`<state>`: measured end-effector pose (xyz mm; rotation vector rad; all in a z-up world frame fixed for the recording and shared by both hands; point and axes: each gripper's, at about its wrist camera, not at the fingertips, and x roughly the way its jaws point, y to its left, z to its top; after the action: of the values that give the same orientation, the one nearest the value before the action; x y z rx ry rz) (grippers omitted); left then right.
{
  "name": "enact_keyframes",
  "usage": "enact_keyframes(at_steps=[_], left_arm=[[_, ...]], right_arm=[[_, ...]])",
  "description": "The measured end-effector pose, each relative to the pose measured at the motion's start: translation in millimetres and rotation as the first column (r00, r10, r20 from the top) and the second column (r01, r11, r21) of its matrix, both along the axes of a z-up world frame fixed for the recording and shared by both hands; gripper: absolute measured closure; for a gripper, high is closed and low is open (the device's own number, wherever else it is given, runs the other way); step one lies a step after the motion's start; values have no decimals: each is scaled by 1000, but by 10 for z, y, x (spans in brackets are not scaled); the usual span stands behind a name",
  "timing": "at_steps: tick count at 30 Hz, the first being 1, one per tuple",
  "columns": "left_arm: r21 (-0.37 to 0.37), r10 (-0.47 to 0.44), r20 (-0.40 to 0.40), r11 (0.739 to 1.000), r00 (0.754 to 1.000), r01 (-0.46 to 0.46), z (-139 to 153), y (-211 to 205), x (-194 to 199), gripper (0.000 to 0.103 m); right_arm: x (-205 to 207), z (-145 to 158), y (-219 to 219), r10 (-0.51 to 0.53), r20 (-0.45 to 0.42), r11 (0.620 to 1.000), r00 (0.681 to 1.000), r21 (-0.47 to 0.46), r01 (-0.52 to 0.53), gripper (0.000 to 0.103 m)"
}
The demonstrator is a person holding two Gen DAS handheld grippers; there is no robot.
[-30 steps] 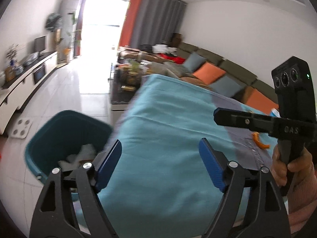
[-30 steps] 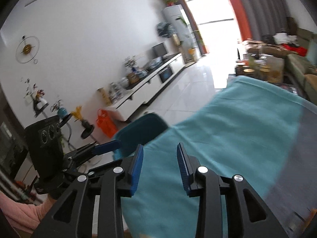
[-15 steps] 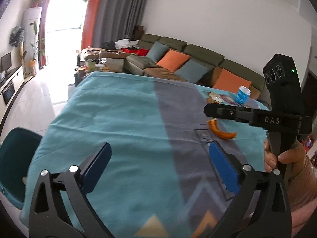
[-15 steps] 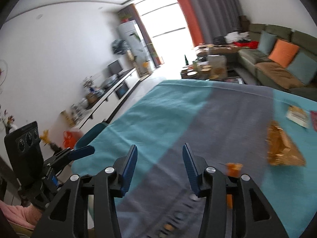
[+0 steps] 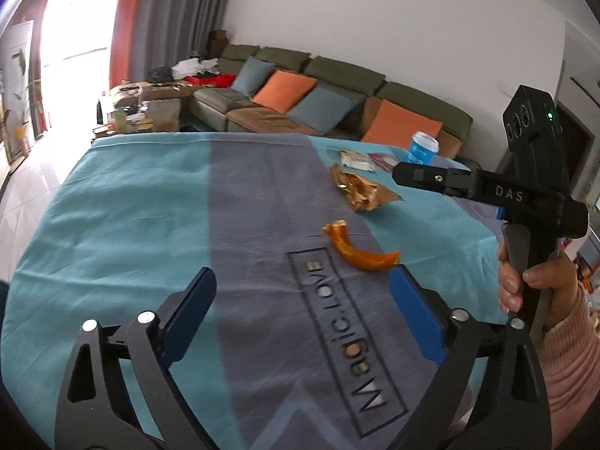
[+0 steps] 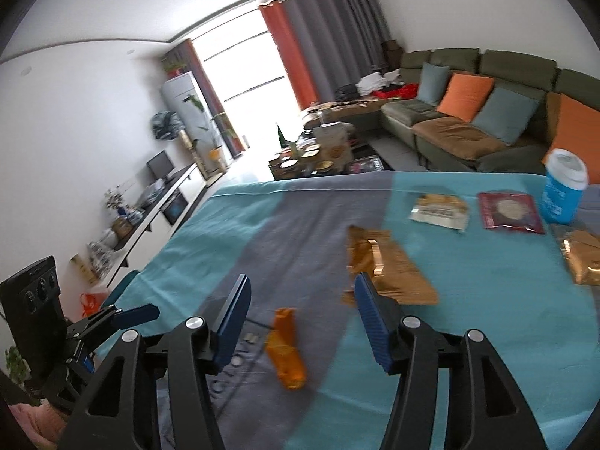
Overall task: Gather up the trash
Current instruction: 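Move both open tools from the bin back over the bed, then grasp an orange peel with the left tool while the right tool grasps a gold foil packet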
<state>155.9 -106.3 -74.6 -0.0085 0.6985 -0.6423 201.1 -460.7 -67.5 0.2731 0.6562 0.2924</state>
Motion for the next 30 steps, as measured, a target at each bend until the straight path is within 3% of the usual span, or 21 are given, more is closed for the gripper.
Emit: enact_keyframes(at_steps=[5, 7, 19, 27, 30], left_arm=[[14, -33, -47, 999, 998, 34, -51, -195, 129, 21], [30, -45, -66, 998, 997, 47, -72, -272, 180, 30], [78, -108, -196, 989, 975, 126, -308, -721, 443, 54], [36, -134, -253, 988, 958, 147, -358, -805, 596, 61], [14, -136, -270, 989, 953, 145, -366, -809, 643, 62]], right_arm=[[70, -102, -198, -41, -22, 999, 999, 4, 41, 48], [105, -144, -250, -50, -35, 999, 998, 6, 51, 48], [365, -319, -359, -70, -94, 998, 993, -11, 69, 48], [433, -398, -367, -51, -123, 999, 991, -18, 50, 48], [446, -422, -367, -48, -135, 999, 990, -20, 46, 54]])
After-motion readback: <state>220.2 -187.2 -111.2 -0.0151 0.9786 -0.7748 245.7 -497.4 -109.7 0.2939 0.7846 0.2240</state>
